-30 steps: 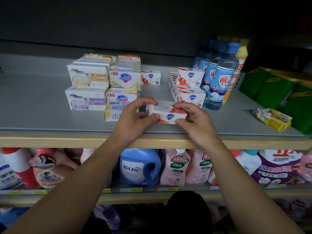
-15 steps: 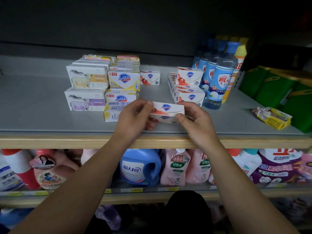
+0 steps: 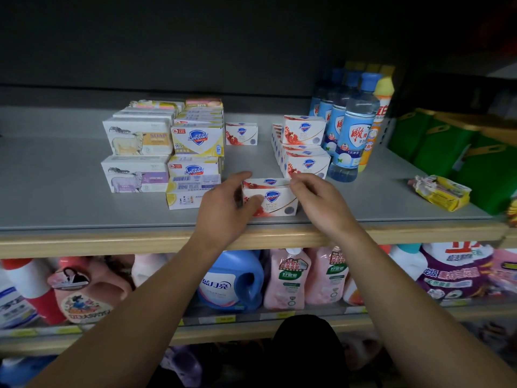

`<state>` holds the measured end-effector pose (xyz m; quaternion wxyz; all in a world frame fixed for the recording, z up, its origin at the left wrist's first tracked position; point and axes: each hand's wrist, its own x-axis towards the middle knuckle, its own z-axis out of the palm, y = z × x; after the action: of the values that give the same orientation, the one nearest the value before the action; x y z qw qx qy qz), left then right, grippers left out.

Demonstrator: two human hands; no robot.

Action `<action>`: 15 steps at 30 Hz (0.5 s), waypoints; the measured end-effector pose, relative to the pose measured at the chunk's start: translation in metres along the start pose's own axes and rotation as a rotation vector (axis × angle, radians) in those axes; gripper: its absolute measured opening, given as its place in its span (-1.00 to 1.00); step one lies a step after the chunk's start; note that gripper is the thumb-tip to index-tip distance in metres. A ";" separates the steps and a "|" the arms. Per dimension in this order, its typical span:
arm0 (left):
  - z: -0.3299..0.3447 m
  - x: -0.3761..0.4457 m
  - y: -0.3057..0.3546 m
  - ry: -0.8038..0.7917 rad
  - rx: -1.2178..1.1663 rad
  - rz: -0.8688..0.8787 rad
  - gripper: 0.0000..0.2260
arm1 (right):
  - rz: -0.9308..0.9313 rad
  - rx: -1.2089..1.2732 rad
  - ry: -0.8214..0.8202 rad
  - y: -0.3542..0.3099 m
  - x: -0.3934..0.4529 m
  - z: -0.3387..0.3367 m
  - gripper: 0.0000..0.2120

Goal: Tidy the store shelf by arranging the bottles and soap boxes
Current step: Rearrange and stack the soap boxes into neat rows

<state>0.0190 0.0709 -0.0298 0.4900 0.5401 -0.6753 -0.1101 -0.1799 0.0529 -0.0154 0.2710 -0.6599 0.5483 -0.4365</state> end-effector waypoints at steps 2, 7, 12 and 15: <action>0.000 0.000 0.000 -0.017 -0.023 -0.008 -0.62 | 0.015 -0.072 0.039 0.004 0.001 -0.016 -0.81; 0.003 0.005 0.003 -0.020 -0.071 -0.052 -0.68 | 0.075 -0.614 0.038 0.030 0.011 -0.063 -0.50; 0.017 0.029 0.016 -0.001 -0.141 -0.059 -0.68 | 0.136 -0.860 -0.037 0.051 0.012 -0.069 -0.48; 0.030 0.054 0.028 0.034 -0.090 -0.030 -0.65 | 0.113 -0.870 -0.025 0.054 0.013 -0.067 -0.47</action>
<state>-0.0185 0.0255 0.0034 0.5235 0.5293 -0.6531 -0.1384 -0.2642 0.0344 -0.0255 -0.0020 -0.6867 0.7130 -0.1415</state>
